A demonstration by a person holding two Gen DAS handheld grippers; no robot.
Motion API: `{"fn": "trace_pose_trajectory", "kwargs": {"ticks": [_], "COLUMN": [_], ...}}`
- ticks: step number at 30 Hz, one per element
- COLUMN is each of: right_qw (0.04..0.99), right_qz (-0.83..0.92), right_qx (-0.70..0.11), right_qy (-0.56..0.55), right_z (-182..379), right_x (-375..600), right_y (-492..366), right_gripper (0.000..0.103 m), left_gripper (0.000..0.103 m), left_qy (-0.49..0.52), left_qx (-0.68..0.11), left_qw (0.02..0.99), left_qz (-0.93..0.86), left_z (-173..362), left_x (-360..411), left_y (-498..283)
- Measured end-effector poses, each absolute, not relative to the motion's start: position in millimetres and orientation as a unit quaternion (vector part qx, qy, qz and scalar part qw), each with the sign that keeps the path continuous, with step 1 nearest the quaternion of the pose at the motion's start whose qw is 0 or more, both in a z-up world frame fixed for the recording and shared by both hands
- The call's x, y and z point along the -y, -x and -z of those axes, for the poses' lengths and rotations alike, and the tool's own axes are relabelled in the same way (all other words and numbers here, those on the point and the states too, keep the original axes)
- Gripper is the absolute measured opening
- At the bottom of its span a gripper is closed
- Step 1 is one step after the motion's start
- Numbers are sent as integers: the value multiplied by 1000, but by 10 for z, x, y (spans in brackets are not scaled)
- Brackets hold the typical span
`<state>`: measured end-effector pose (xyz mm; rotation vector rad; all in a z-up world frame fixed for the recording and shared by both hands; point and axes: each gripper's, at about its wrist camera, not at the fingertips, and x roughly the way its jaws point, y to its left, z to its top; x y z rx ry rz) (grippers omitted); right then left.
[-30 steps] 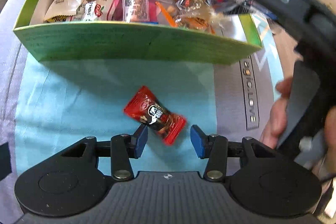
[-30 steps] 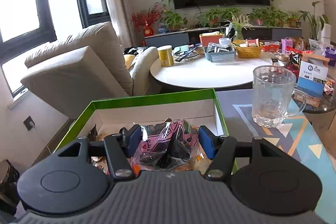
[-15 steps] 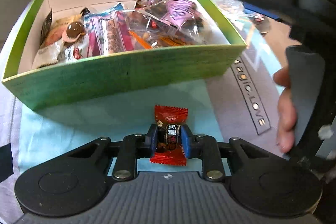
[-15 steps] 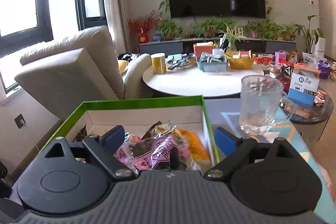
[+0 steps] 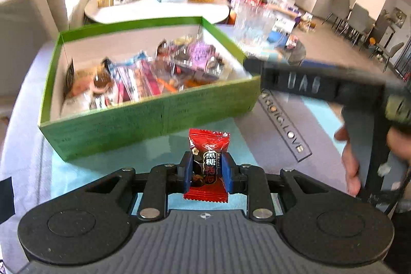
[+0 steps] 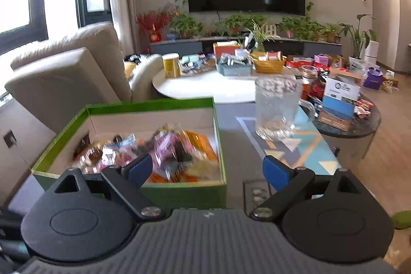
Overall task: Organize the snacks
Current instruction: 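Carry the red packet into the box and open the left tool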
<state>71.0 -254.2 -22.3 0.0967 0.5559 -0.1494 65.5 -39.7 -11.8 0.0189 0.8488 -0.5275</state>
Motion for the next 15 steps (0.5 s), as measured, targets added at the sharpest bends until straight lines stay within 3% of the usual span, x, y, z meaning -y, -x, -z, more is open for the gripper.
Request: {"fn": "trace_pose_trajectory", "kwargs": {"ticks": [9, 15], "right_qw": [951, 944], "right_qz": [88, 88], "right_qx": [-297, -316], "right_qy": [3, 18], "right_z": [259, 343], "right_x": [2312, 2213], "right_y": [-515, -399], "right_gripper": [48, 48], "left_gripper": [23, 24], "left_qy": [7, -10], "left_qx": [-313, -315], "left_qw": [924, 946], "left_qz": [220, 78], "left_z": [-349, -204], "left_x": [145, 323], "left_y": [-1026, -1555]}}
